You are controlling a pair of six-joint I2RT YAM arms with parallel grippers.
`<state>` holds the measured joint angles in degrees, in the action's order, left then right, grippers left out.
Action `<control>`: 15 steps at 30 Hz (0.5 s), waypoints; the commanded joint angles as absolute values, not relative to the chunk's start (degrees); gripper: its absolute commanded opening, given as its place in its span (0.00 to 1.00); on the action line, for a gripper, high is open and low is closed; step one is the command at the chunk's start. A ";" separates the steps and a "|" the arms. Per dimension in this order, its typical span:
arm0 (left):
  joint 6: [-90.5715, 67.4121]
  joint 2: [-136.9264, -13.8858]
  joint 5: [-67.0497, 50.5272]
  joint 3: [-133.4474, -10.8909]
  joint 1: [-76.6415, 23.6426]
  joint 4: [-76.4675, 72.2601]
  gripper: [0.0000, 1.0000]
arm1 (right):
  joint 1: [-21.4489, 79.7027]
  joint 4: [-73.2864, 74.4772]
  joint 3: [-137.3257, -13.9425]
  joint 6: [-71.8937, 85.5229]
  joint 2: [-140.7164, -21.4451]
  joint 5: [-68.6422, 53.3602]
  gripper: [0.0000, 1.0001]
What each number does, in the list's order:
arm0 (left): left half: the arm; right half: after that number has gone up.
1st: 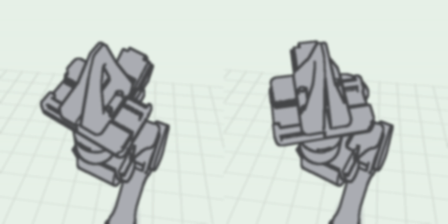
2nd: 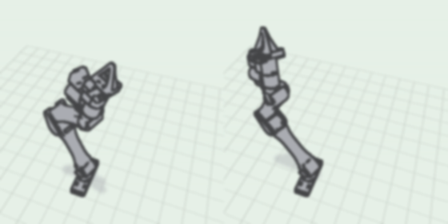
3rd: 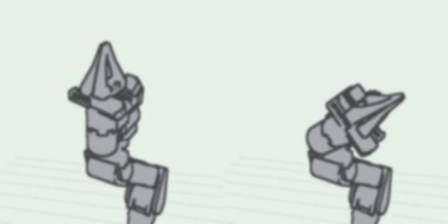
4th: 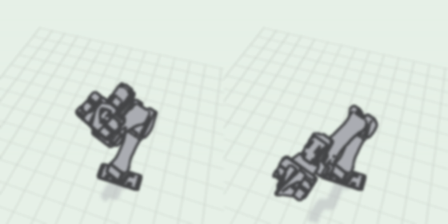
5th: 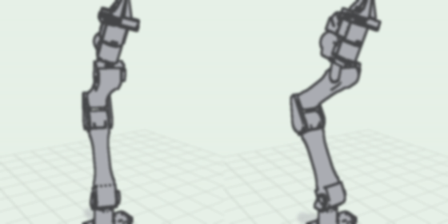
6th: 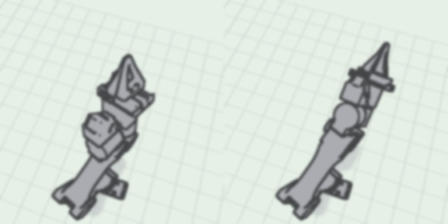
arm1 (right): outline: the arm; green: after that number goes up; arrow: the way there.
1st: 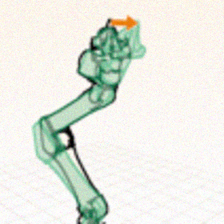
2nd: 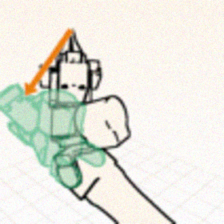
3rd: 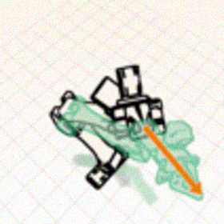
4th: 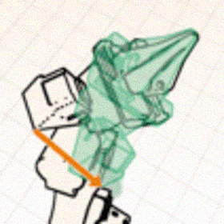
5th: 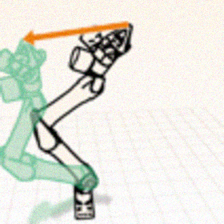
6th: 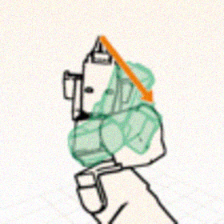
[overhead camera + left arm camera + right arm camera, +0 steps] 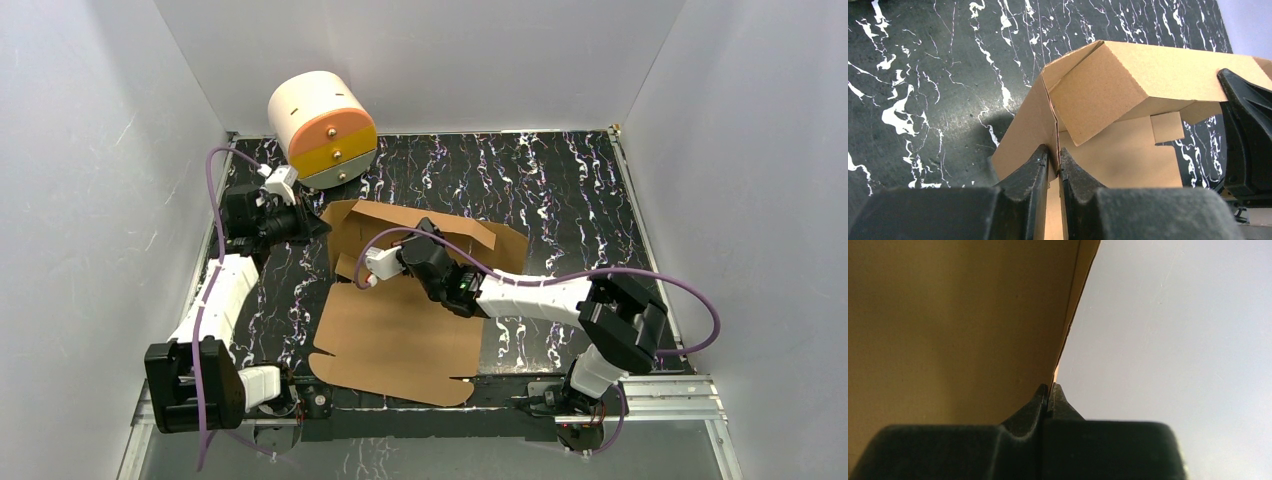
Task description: Fold the paper box
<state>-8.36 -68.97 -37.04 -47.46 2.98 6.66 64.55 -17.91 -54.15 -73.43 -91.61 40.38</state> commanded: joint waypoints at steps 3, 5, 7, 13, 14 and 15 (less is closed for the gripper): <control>-15.55 -66.27 -40.25 -45.96 1.92 7.10 0.14 | 64.44 -7.03 -56.12 -70.03 -93.43 36.17 0.00; -17.11 -66.13 -39.79 -46.14 1.85 7.51 0.16 | 64.54 -7.22 -56.25 -70.61 -93.51 36.60 0.00; -19.31 -65.94 -37.22 -46.90 1.59 8.11 0.18 | 64.52 -8.37 -56.24 -71.99 -93.64 37.21 0.00; -21.20 -64.86 -22.29 -48.94 -2.48 9.23 0.28 | 64.51 -12.64 -58.03 -77.34 -95.30 38.93 0.00; -20.08 -64.70 -20.24 -49.40 -2.65 9.78 0.33 | 64.51 -12.95 -58.29 -77.96 -95.28 39.08 0.00; -18.28 -64.43 -18.13 -49.85 -2.64 10.19 0.36 | 64.46 -13.34 -58.35 -78.71 -95.09 39.03 0.00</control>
<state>-19.57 -67.29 -28.14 -46.76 -1.28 7.97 64.12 -14.57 -56.40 -74.87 -93.97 40.69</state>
